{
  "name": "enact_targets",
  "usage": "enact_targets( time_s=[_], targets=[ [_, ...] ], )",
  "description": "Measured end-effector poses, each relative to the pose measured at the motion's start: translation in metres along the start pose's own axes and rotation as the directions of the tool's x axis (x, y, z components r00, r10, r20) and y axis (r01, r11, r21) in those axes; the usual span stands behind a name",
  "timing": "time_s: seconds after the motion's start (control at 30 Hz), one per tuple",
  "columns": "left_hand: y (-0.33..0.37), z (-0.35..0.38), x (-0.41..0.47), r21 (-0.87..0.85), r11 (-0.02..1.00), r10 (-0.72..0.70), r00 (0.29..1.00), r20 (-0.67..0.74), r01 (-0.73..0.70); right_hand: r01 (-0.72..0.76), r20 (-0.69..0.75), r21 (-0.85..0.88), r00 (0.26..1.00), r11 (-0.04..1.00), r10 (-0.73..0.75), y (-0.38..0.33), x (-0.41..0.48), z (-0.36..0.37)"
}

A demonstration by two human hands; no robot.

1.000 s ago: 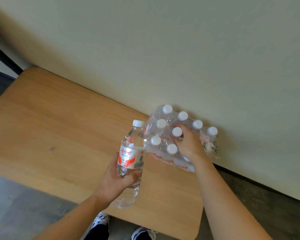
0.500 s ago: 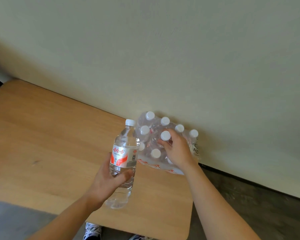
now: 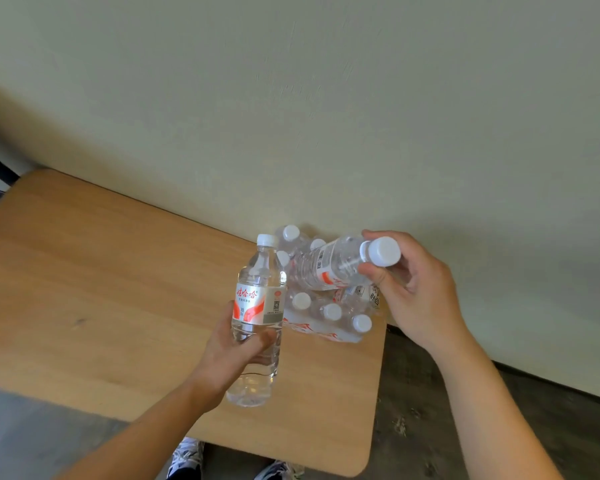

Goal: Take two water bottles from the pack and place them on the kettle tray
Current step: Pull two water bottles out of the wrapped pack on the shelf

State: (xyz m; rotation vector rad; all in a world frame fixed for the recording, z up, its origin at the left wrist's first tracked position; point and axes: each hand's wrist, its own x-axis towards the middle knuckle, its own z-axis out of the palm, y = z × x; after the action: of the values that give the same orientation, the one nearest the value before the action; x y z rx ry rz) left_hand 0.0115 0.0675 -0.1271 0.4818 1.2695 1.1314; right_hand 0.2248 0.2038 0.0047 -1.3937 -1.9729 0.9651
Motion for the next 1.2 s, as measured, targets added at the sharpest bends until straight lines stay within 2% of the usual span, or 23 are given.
enact_targets(
  time_s=[0.23, 0.37, 0.5, 0.7, 0.87, 1.03, 1.2],
  targets=[
    [-0.005, 0.010, -0.003, -0.002, 1.000, 0.006, 1.000, -0.014, -0.006, -0.001, 0.100, 0.070, 0.995, 0.998, -0.006, -0.002, -0.017, -0.004],
    [-0.012, 0.012, -0.005, -0.006, 1.000, 0.012, 1.000, -0.022, -0.012, -0.008, 0.102, 0.119, 0.995, 0.993, -0.004, 0.007, -0.018, 0.005],
    [-0.012, 0.016, -0.008, -0.014, 0.999, 0.029, 0.999, -0.043, -0.029, -0.078, 0.035, 0.293, 0.997, 0.953, 0.071, 0.019, -0.025, 0.016],
    [-0.014, 0.025, -0.006, -0.013, 0.997, 0.079, 0.996, -0.052, -0.079, -0.129, -0.081, 0.453, 0.979, 0.882, 0.185, 0.037, -0.027, 0.049],
    [-0.024, 0.029, -0.009, -0.047, 0.994, 0.098, 0.991, -0.093, -0.103, -0.117, -0.180, 0.478, 0.957, 0.870, 0.227, 0.049, -0.019, 0.069],
    [-0.033, 0.032, -0.018, -0.069, 0.990, 0.113, 0.983, -0.147, -0.124, -0.211, -0.023, 0.486, 0.967, 0.848, 0.254, 0.076, -0.022, 0.105],
    [-0.037, 0.033, -0.031, -0.096, 0.984, 0.126, 0.971, -0.202, -0.148, -0.313, 0.082, 0.506, 0.945, 0.804, 0.316, 0.085, -0.022, 0.112]
  ],
)
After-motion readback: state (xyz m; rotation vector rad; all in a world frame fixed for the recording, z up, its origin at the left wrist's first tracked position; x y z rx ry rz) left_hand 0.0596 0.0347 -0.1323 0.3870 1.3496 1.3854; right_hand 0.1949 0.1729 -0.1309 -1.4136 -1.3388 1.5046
